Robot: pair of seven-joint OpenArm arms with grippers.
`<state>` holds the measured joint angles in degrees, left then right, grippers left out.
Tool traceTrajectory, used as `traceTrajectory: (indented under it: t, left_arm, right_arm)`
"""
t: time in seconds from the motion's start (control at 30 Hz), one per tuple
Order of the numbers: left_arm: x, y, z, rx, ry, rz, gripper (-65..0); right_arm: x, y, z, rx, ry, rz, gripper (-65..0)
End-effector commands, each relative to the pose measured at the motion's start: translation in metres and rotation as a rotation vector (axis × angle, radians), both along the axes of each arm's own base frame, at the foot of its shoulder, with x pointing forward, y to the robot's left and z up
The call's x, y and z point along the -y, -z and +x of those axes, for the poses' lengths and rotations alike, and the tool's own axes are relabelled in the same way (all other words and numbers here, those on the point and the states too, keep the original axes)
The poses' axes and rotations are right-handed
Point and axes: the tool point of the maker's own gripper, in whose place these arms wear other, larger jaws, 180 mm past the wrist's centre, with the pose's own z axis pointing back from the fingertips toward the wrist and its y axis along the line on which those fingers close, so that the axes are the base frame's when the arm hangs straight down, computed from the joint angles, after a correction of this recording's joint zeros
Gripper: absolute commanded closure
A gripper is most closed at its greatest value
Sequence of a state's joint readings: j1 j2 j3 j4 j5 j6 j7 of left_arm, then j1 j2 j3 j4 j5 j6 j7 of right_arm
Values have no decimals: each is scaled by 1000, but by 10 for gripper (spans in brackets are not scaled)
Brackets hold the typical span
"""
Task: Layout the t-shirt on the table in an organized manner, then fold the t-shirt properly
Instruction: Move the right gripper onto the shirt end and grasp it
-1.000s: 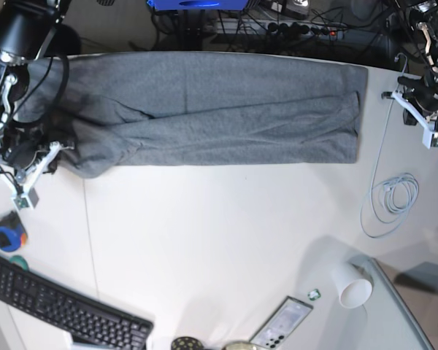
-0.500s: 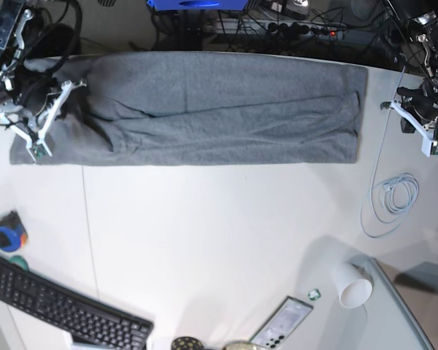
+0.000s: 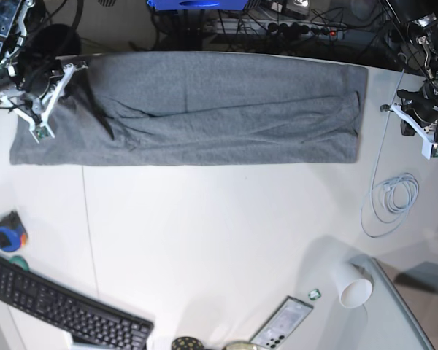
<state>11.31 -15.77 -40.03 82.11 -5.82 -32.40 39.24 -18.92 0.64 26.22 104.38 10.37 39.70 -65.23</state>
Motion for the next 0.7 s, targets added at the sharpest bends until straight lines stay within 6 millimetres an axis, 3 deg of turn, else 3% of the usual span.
traceTrajectory:
  t: [0.0, 0.1, 0.2, 0.3, 0.37, 0.5, 0.67]
  left_arm:
    - [-9, -13, 8, 38, 3, 28, 0]
    - [-10, -14, 8, 38, 3, 29, 0]
    - [-10, -14, 8, 38, 4, 31, 0]
    - [-10, -11, 7, 31, 0, 26, 0]
    - [-10, -7, 4, 22, -6, 16, 0]
    - [-11, -3, 6, 19, -16, 1, 0]
    - [-11, 0, 5, 12, -21, -4, 0]
  right_arm:
    - [-4, -6, 7, 17, -31, -2, -167]
    - [-10, -15, 9, 19, -69, -22, -276]
    - [-10, -31, 23, 91, -71, -37, -276]
    - [-17, -42, 50, 196, -79, -8, -276]
    - [-27, -40, 64, 219, -68, 30, -237]
    - [-39, -22, 81, 186, -47, 99, -15]
    - [-48, 5, 79, 101, -33, 158, -18]
